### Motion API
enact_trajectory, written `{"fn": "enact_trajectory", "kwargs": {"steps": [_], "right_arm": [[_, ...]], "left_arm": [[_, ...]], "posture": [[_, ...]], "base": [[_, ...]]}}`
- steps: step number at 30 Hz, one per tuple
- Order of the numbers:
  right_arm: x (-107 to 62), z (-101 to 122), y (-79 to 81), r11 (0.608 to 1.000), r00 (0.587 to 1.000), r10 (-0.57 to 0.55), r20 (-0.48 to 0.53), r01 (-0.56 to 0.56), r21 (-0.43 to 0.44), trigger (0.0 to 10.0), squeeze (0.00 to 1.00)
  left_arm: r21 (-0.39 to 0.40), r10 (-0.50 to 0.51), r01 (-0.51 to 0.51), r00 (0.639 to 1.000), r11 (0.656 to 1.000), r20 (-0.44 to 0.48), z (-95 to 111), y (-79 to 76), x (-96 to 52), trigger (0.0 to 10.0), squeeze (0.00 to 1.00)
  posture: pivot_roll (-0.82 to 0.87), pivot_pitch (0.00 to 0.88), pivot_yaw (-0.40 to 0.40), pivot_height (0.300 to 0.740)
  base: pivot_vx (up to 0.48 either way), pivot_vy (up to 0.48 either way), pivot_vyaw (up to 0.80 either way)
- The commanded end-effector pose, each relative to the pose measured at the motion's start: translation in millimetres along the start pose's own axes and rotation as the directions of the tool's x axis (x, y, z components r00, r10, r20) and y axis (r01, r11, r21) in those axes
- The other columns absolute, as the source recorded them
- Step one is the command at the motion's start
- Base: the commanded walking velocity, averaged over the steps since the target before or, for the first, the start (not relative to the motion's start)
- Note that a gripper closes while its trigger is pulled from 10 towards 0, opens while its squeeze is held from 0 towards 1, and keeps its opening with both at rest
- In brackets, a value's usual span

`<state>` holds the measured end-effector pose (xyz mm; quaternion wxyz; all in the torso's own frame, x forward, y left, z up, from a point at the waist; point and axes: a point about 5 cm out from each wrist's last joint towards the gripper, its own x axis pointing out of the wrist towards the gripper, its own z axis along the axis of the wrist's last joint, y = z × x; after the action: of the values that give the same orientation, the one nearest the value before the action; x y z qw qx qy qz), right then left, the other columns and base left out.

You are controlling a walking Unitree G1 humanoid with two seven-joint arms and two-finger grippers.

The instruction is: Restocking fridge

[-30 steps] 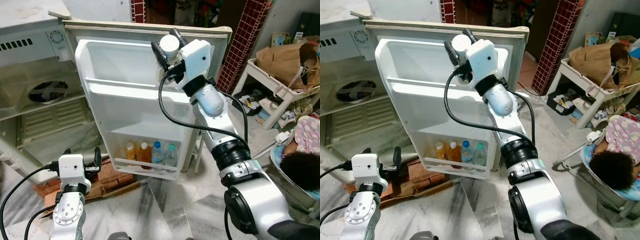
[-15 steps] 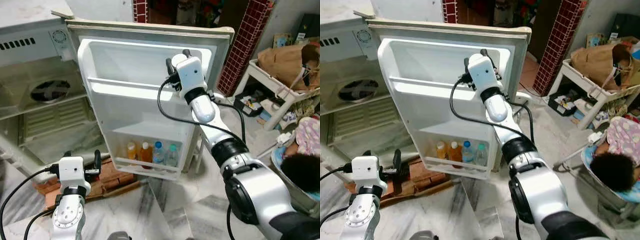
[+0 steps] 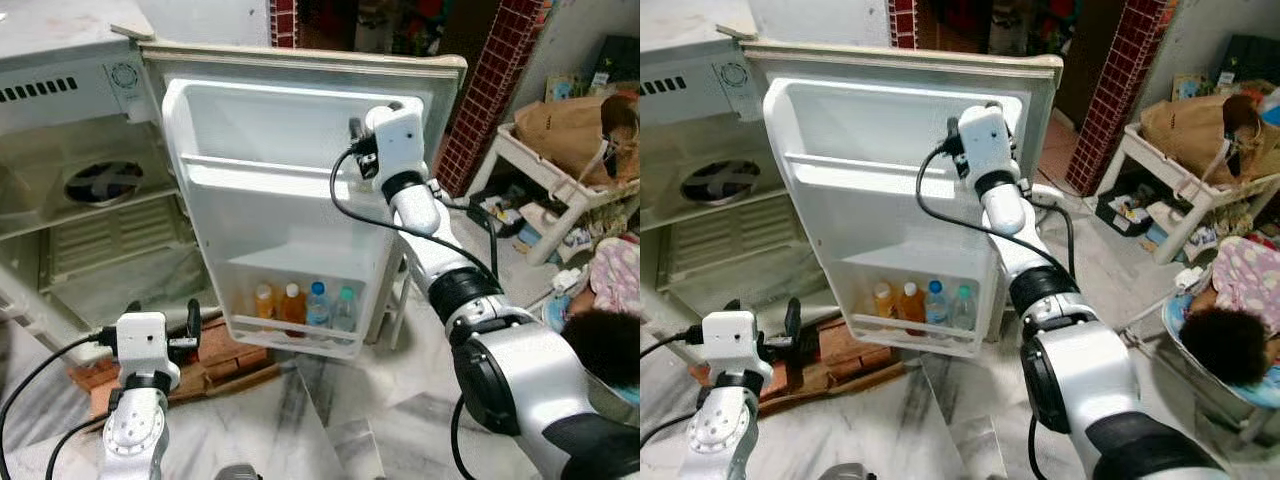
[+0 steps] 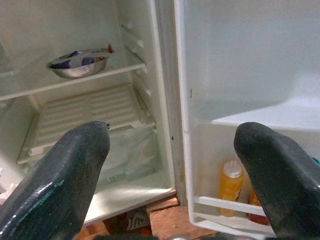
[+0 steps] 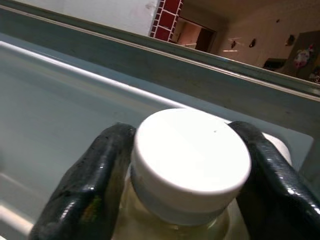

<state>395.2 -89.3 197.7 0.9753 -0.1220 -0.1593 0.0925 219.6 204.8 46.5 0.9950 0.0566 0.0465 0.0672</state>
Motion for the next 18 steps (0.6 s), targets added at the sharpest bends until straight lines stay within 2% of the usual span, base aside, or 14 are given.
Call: {"fn": "enact_trajectory", "kwargs": {"steps": [1, 3, 5, 6, 18], "right_arm": [[-0.2, -2.9, -15.5, 0.998, 0.998, -0.068, -0.016, 0.068, 0.000, 10.0, 1.00], [5.1, 13.6, -23.0, 0.996, 0.993, -0.088, 0.079, 0.087, 0.014, 10.0, 1.00], [6.0, 16.4, -24.0, 0.996, 0.992, -0.091, 0.093, 0.090, 0.015, 10.0, 1.00], [7.9, 23.7, -27.8, 0.994, 0.985, -0.107, 0.133, 0.105, 0.023, 10.0, 1.00], [7.5, 37.6, -37.2, 0.993, 0.965, -0.118, 0.233, 0.116, 0.024, 10.0, 1.00]], "left_arm": [[0.012, 0.000, 0.000, 1.000, 1.000, -0.001, 1.0, 0.3, 1.2, 10.0, 0.00], [0.012, 0.002, -0.002, 1.000, 1.000, -0.004, 0.2, -0.3, 0.5, 10.0, 0.00], [0.012, 0.002, -0.002, 1.000, 1.000, -0.004, 0.1, -0.3, 0.4, 10.0, 0.00], [0.012, 0.003, -0.003, 1.000, 1.000, -0.004, 0.0, -0.9, 0.4, 10.0, 0.00], [0.009, 0.001, 0.000, 1.000, 1.000, -0.005, -0.6, -2.8, 1.3, 10.0, 0.00]], "posture": [[0.11, 0.009, -0.026, 0.735], [0.11, 0.008, -0.028, 0.735], [0.11, 0.008, -0.028, 0.735], [0.11, 0.008, -0.029, 0.735], [0.10, 0.010, -0.030, 0.735]], "base": [[0.000, 0.000, 0.00], [0.000, 0.000, 0.00], [0.000, 0.000, 0.00], [0.000, 0.000, 0.00], [0.000, 0.000, 0.00]]}}
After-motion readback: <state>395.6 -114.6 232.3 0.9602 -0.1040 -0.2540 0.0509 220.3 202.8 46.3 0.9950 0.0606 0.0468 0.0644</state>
